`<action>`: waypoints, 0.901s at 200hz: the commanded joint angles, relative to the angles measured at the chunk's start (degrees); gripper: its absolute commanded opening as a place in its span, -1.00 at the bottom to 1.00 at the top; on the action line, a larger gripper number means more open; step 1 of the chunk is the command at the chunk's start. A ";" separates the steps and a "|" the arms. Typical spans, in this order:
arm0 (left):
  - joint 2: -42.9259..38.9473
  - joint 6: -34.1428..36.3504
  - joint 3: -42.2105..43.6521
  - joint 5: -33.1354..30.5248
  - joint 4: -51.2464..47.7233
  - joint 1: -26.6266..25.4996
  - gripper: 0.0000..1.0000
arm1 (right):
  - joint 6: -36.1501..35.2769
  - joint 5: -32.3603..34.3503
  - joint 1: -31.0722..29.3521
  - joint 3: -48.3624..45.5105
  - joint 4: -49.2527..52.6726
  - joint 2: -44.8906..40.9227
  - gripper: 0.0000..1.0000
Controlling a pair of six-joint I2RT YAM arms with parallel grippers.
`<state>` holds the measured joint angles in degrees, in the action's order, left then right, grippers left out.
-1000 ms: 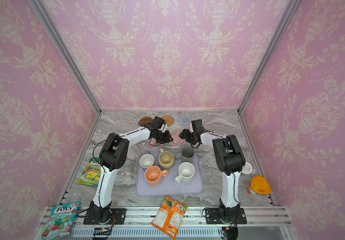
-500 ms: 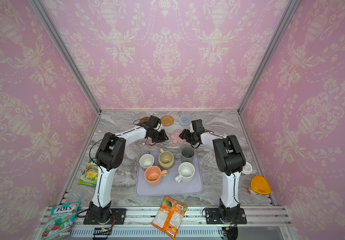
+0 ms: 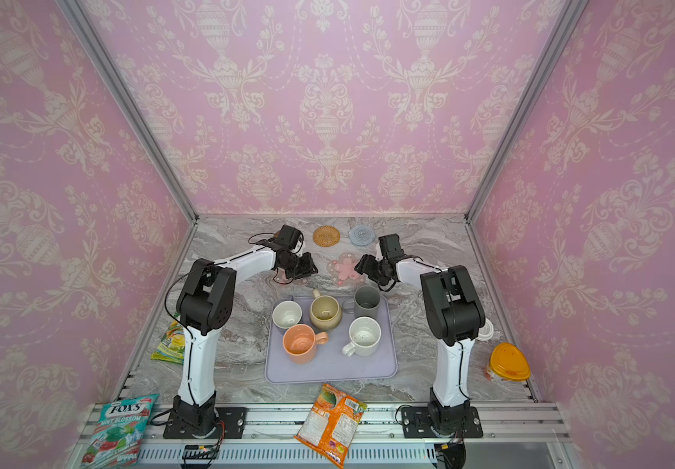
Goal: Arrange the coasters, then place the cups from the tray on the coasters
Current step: 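Hover both open grippers above the pink flower coasters near the far wall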
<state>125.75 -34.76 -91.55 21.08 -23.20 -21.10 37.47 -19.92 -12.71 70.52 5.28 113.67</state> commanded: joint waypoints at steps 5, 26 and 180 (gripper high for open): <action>-1.69 1.95 1.26 0.74 -2.83 0.45 -0.30 | -1.27 1.32 0.40 -1.79 4.73 -1.07 0.41; -2.81 1.92 0.87 2.59 -2.63 0.45 -0.30 | -1.52 1.42 0.38 -1.86 5.04 -1.51 0.41; -11.83 6.57 8.87 -1.86 -4.54 13.99 -0.29 | -2.87 2.37 0.36 -2.67 5.84 -5.62 0.42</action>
<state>113.75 -31.24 -82.76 21.15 -25.54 -8.32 35.83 -19.03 -12.71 68.64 8.88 111.07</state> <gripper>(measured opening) 0.352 0.710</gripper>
